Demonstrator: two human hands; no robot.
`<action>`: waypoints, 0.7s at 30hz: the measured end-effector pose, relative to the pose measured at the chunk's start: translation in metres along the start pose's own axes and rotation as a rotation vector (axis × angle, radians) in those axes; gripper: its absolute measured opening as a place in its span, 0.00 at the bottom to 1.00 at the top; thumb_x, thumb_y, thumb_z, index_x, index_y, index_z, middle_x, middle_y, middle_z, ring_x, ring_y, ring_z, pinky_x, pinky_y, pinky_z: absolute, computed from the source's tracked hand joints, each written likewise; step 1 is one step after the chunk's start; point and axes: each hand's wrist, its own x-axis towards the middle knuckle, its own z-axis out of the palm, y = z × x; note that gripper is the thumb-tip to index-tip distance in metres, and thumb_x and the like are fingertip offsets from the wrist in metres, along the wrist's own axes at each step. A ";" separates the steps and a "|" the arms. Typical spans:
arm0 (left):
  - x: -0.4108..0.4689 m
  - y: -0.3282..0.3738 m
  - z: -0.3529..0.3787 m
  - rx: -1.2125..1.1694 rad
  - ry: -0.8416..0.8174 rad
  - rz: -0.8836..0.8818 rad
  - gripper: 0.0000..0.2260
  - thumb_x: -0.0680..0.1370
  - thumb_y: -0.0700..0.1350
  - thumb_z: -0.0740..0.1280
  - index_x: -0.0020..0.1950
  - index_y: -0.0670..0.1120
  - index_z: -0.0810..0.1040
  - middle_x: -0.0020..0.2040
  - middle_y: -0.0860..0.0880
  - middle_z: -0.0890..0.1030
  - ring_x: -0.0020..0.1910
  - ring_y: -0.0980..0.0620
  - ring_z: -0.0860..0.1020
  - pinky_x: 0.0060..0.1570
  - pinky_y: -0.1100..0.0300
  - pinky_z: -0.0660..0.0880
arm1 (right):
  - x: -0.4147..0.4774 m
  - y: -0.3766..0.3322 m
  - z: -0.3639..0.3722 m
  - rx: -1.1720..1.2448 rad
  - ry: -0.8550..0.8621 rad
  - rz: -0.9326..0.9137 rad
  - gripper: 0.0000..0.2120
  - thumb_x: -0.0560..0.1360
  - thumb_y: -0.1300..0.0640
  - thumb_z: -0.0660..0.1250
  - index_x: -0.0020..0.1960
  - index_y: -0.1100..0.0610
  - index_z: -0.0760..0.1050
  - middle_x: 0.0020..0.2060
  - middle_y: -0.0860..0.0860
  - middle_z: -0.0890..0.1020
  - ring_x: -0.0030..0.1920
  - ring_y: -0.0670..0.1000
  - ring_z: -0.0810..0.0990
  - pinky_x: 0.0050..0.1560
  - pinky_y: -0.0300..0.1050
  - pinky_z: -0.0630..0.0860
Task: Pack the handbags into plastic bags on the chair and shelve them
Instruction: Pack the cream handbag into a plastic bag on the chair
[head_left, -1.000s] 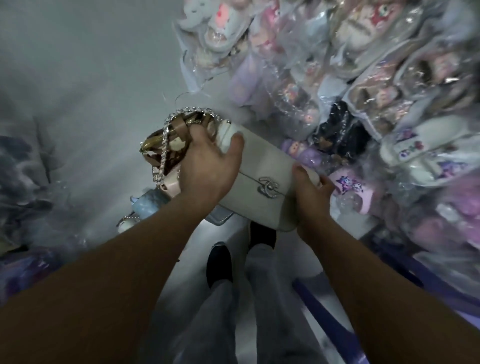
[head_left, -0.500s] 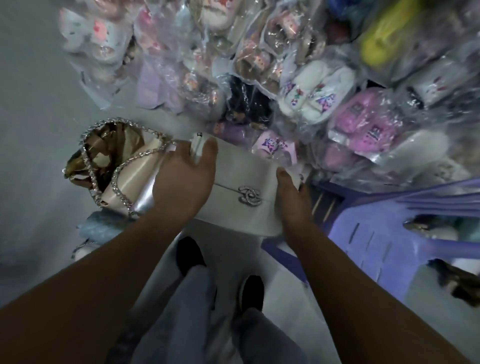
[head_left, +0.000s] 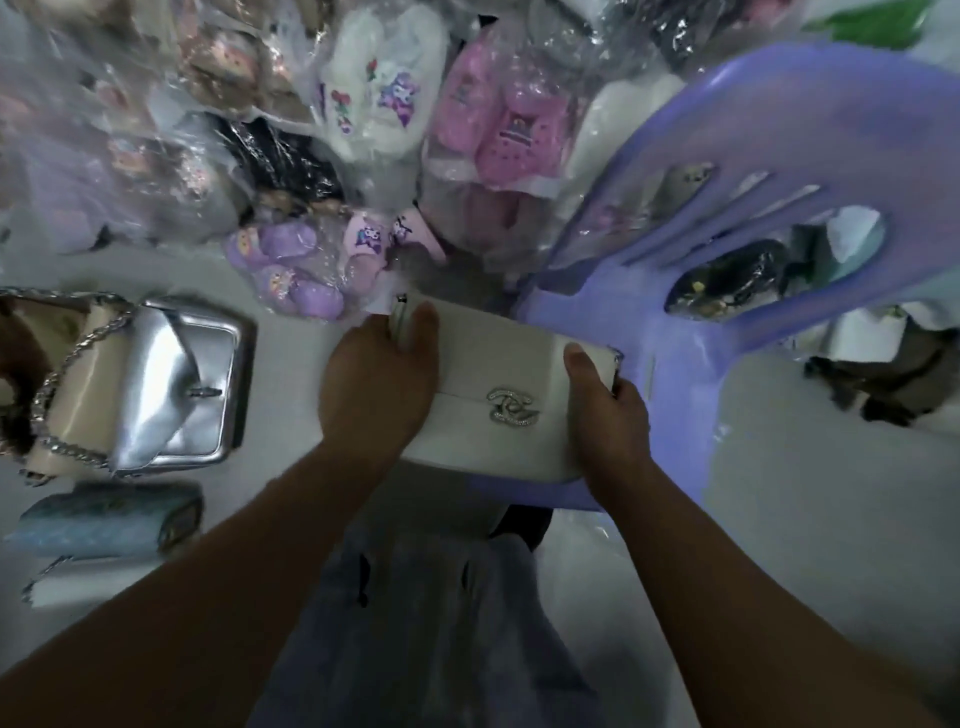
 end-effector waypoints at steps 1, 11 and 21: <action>-0.006 0.009 0.017 0.009 -0.016 -0.008 0.28 0.82 0.65 0.53 0.55 0.42 0.79 0.53 0.38 0.81 0.55 0.37 0.78 0.54 0.50 0.71 | 0.009 0.006 -0.016 -0.013 0.015 0.015 0.21 0.75 0.39 0.70 0.60 0.52 0.78 0.52 0.45 0.81 0.51 0.48 0.80 0.54 0.45 0.74; -0.048 0.058 0.178 0.069 -0.147 -0.205 0.24 0.84 0.58 0.54 0.64 0.38 0.70 0.63 0.32 0.77 0.63 0.33 0.74 0.59 0.48 0.68 | 0.113 0.067 -0.149 0.048 -0.077 0.053 0.13 0.76 0.51 0.74 0.57 0.56 0.82 0.46 0.48 0.86 0.49 0.51 0.84 0.52 0.50 0.82; -0.041 0.045 0.227 0.145 -0.103 -0.164 0.25 0.81 0.59 0.61 0.64 0.38 0.74 0.58 0.33 0.77 0.59 0.34 0.75 0.61 0.47 0.72 | 0.158 0.099 -0.158 -0.014 -0.194 0.087 0.18 0.79 0.53 0.70 0.66 0.58 0.77 0.59 0.51 0.81 0.57 0.52 0.80 0.57 0.48 0.78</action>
